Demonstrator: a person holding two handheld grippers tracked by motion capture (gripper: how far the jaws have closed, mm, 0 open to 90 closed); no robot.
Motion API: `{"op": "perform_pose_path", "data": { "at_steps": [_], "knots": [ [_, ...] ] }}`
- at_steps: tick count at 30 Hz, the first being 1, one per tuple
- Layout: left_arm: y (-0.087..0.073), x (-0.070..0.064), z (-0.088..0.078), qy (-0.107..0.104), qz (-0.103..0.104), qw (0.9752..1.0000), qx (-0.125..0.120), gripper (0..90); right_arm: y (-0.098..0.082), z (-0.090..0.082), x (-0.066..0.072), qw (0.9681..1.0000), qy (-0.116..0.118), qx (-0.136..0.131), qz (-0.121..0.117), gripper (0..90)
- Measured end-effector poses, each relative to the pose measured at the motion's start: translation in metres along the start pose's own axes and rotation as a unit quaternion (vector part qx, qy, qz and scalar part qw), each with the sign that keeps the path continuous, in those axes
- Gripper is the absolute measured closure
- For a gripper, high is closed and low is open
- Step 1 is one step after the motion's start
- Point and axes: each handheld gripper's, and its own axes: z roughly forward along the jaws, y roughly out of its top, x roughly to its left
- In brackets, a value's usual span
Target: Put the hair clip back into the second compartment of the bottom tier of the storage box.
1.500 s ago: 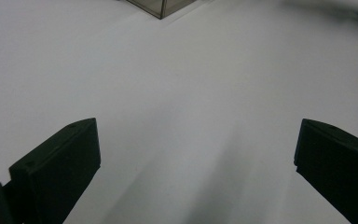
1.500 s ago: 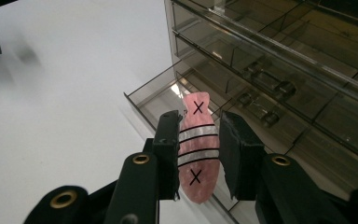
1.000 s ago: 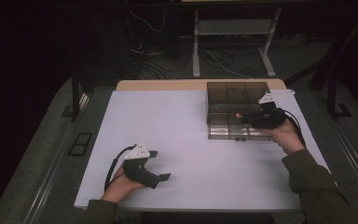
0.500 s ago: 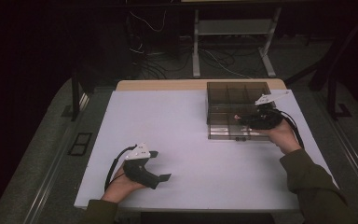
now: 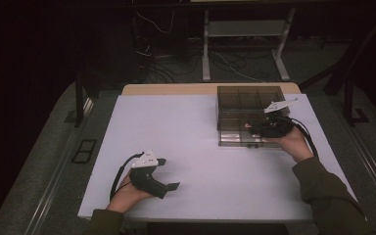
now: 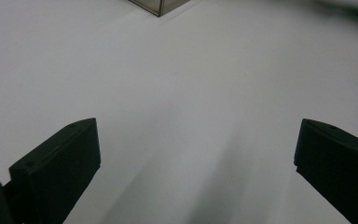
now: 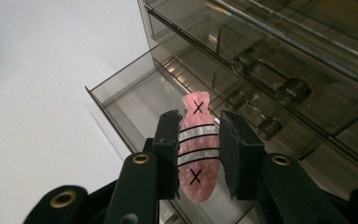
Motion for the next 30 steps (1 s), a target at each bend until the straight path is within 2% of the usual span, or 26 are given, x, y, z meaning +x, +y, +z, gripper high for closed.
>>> {"op": "perform_pose_path", "data": {
  "at_steps": [30],
  "knots": [
    [0.0,0.0,0.0,-0.001,0.0,1.0,0.002,0.0,-0.012,0.022,-0.004,0.9993,-0.008,0.036,0.006,67.6]
  ]
}}
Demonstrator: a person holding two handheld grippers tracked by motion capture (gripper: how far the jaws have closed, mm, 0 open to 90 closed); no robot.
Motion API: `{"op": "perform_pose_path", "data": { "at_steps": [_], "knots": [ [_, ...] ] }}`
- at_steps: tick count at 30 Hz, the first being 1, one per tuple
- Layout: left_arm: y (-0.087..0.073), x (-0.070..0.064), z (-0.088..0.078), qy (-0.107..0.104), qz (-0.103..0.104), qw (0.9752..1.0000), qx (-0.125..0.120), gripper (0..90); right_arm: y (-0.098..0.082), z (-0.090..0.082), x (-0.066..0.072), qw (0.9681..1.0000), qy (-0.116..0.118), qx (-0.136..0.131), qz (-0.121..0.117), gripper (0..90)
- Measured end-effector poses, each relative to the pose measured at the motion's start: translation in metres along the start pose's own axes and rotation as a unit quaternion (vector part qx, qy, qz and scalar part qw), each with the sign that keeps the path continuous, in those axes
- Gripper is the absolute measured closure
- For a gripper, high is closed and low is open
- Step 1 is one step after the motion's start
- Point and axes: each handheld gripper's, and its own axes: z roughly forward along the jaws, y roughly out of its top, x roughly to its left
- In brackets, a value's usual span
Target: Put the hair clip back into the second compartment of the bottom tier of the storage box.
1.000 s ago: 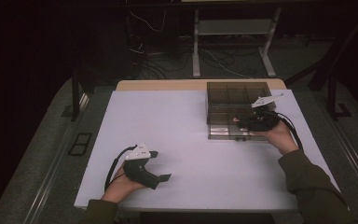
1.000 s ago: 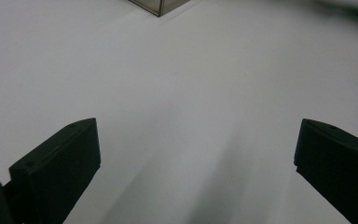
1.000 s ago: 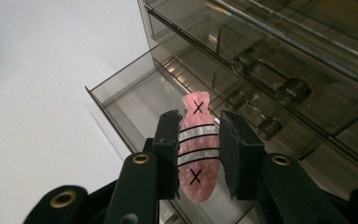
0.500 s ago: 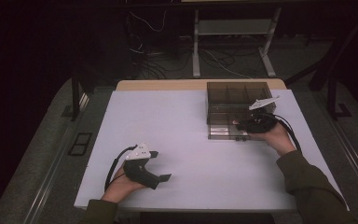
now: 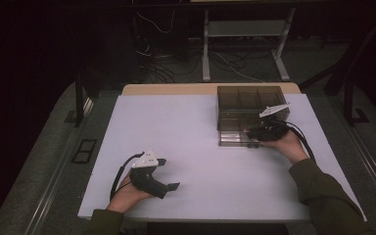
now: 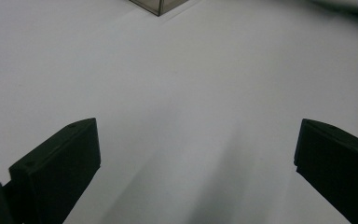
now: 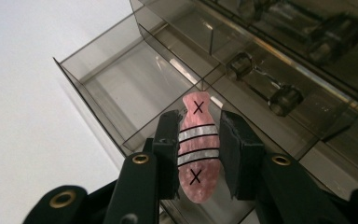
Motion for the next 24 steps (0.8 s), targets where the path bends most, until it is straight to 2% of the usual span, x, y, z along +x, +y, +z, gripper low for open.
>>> {"op": "perform_pose_path", "data": {
  "at_steps": [24],
  "knots": [
    [-0.0001,-0.0001,0.0004,-0.001,0.002,1.0,0.003,0.0,-0.0027,0.0062,-0.0017,0.9999,-0.004,0.012,0.008,66.1]
  ]
}}
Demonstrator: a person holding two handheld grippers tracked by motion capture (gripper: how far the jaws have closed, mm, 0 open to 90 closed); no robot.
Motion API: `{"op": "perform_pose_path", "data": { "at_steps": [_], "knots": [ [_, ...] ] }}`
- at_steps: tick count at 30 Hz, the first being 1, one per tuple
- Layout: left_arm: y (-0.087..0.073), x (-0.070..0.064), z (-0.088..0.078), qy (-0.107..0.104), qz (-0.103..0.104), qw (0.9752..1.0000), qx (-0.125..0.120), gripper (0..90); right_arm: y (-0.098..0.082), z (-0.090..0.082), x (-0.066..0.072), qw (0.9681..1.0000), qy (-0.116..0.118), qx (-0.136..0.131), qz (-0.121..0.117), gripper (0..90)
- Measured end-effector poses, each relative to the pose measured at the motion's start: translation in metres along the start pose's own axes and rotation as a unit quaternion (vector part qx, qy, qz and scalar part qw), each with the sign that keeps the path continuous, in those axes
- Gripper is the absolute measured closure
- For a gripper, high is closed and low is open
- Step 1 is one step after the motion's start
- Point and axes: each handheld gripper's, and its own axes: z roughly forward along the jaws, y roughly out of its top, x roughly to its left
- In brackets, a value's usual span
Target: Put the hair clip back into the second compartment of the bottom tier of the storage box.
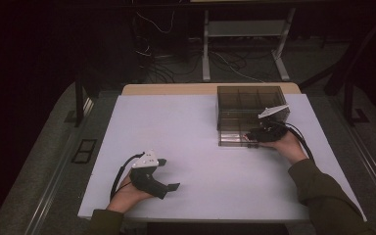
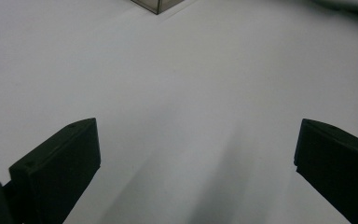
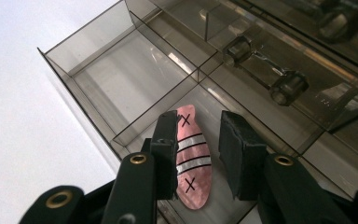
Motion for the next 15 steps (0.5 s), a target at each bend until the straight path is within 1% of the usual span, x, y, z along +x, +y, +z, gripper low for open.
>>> {"op": "perform_pose_path", "data": {
  "at_steps": [7,15],
  "knots": [
    [0.0,0.0,-0.0001,0.0,0.0,1.0,-0.001,0.0,0.0004,-0.001,-0.0001,1.0,0.003,-0.003,0.003,64.0],
    [0.0001,0.0001,0.0001,0.0,0.0,1.0,0.0,0.0,0.0013,-0.005,-0.0002,0.9998,0.007,-0.015,0.007,56.5]
  ]
}}
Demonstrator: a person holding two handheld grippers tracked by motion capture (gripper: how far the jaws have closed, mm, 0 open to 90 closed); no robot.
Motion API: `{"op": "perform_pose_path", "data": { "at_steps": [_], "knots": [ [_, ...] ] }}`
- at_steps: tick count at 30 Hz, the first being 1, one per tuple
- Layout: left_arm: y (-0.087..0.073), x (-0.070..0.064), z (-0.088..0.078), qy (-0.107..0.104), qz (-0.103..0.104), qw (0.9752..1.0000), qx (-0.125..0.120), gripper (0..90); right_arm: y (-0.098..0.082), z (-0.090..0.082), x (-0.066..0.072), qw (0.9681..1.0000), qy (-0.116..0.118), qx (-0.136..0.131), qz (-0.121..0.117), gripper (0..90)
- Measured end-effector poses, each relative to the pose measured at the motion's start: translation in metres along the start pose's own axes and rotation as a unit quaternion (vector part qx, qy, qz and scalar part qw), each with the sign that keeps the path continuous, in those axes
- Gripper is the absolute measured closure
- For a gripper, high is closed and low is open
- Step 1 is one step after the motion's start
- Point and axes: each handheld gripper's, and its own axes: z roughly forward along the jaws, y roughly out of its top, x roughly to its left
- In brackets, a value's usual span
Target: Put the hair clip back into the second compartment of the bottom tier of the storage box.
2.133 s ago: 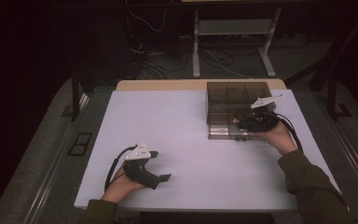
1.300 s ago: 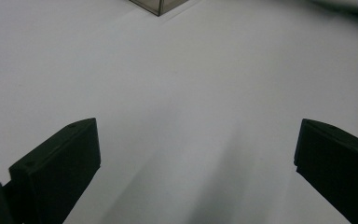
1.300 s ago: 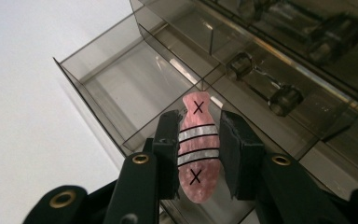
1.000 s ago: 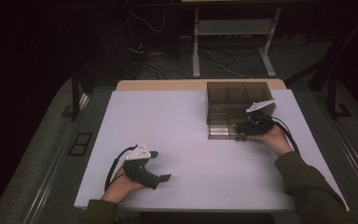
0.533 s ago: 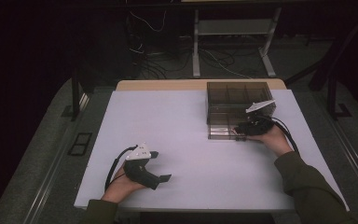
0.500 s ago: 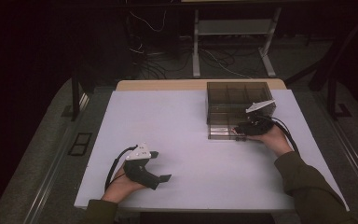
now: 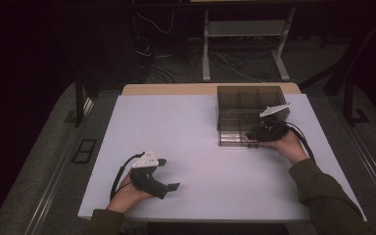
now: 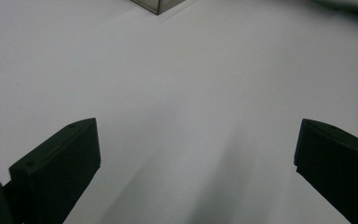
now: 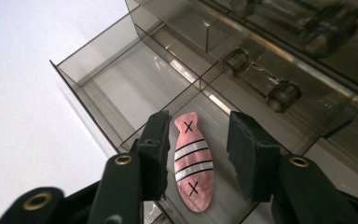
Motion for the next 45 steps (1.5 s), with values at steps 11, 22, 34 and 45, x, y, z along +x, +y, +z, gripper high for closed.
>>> {"op": "perform_pose_path", "data": {
  "at_steps": [11,22,34,45],
  "knots": [
    [0.001,0.0,0.001,0.0,-0.002,1.0,-0.002,0.0,0.0,-0.013,0.001,0.9997,0.004,-0.022,0.009,48.4],
    [0.002,0.0,0.002,0.001,-0.002,1.0,0.001,0.0,0.001,-0.025,0.006,0.9991,0.002,-0.041,0.0,45.3],
    [0.001,0.0,0.001,0.0,-0.002,1.0,-0.001,0.0,0.0,-0.033,0.018,0.9985,0.009,-0.054,-0.004,42.6],
    [0.0,0.0,0.0,-0.001,-0.001,1.0,-0.001,0.0,-0.006,-0.037,0.032,0.9981,-0.002,-0.06,-0.014,37.3]
  ]
}}
